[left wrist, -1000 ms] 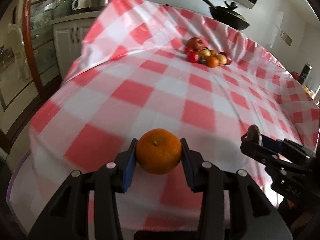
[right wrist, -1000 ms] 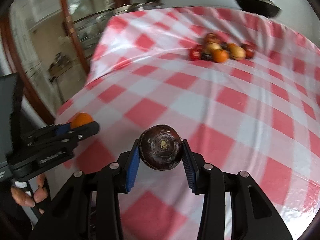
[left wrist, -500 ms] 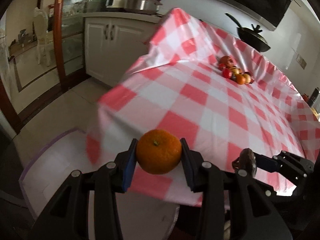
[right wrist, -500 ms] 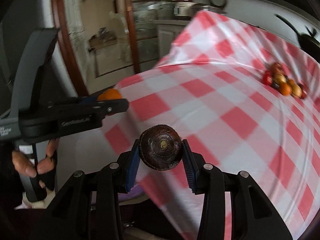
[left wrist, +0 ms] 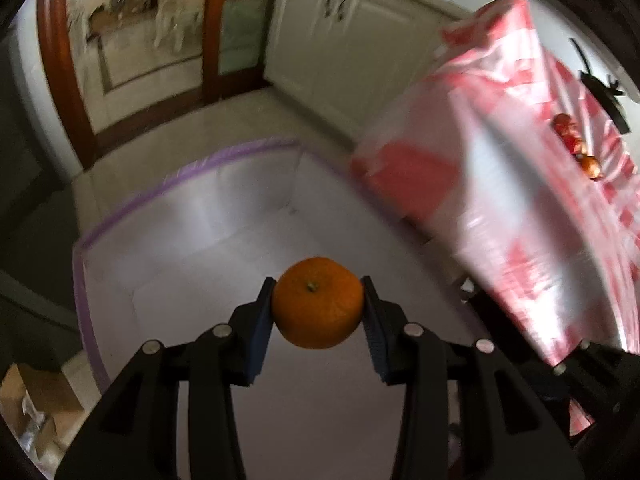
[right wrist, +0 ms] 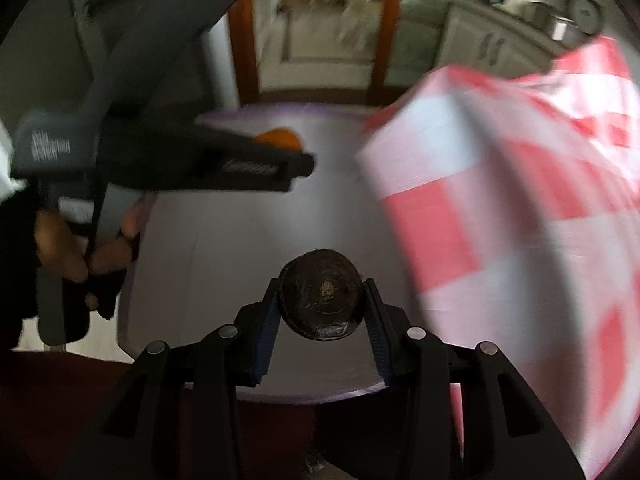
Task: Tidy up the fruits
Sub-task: 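Carry both fruits to the white box and open both tools to drop them, then move both open tools back over the fruit cluster on the table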
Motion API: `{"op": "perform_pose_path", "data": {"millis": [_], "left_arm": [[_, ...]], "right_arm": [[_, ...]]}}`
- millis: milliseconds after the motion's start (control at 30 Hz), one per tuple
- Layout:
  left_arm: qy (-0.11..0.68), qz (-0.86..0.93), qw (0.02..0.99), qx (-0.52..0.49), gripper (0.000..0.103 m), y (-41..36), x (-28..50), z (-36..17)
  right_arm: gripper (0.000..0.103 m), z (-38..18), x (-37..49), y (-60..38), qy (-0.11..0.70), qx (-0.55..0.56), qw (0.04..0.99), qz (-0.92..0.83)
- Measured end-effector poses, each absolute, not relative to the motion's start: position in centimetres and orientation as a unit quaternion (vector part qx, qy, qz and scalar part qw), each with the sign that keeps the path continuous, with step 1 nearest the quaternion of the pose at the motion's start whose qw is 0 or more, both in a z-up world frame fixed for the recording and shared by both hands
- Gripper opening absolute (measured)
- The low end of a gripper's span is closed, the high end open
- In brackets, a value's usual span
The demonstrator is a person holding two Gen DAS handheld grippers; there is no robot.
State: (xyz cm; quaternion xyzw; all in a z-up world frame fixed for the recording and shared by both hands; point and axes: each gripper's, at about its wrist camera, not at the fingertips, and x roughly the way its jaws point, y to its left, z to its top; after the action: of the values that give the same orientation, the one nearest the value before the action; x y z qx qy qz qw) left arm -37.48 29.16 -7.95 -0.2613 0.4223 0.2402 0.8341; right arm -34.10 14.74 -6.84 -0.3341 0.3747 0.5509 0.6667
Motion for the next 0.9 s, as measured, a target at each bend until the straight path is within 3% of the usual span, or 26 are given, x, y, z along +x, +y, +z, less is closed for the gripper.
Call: {"op": "perform_pose_path", "data": {"millis": [467,533,633,667,700,733,900], "left_arm": [[0.442,0.272,0.799,-0.303,0.043,32.2,-39.2,-13.1],[0.443,0.277,0.798,-0.301,0.048,32.1,-39.4,-13.1],[0.44,0.287,0.797,-0.298,0.065,31.8,-39.7,-12.8],[0.44,0.289,0.797,-0.298,0.075,31.8,-39.7,-12.8],[0.439,0.29,0.796,-0.299,0.083,31.9,-39.6,-12.7],[0.436,0.291,0.796,-0.303,0.084,32.0,-39.7,-12.7],[0.434,0.295,0.788,-0.322,0.092,32.2,-39.6,-12.8]], "right_arm": [[0.041,-13.9,-34.1,18.2,0.441,-0.372,0.616,0.536],[0.041,-14.2,-34.3,18.3,0.444,-0.375,0.614,0.534],[0.043,-14.1,-34.2,18.5,0.446,-0.377,0.615,0.53],[0.046,-14.0,-34.2,18.5,0.446,-0.378,0.616,0.528],[0.057,-14.1,-34.1,19.0,0.446,-0.378,0.617,0.527],[0.069,-13.9,-34.2,19.1,0.444,-0.374,0.619,0.529],[0.074,-12.5,-33.7,18.7,0.434,-0.365,0.631,0.529]]}}
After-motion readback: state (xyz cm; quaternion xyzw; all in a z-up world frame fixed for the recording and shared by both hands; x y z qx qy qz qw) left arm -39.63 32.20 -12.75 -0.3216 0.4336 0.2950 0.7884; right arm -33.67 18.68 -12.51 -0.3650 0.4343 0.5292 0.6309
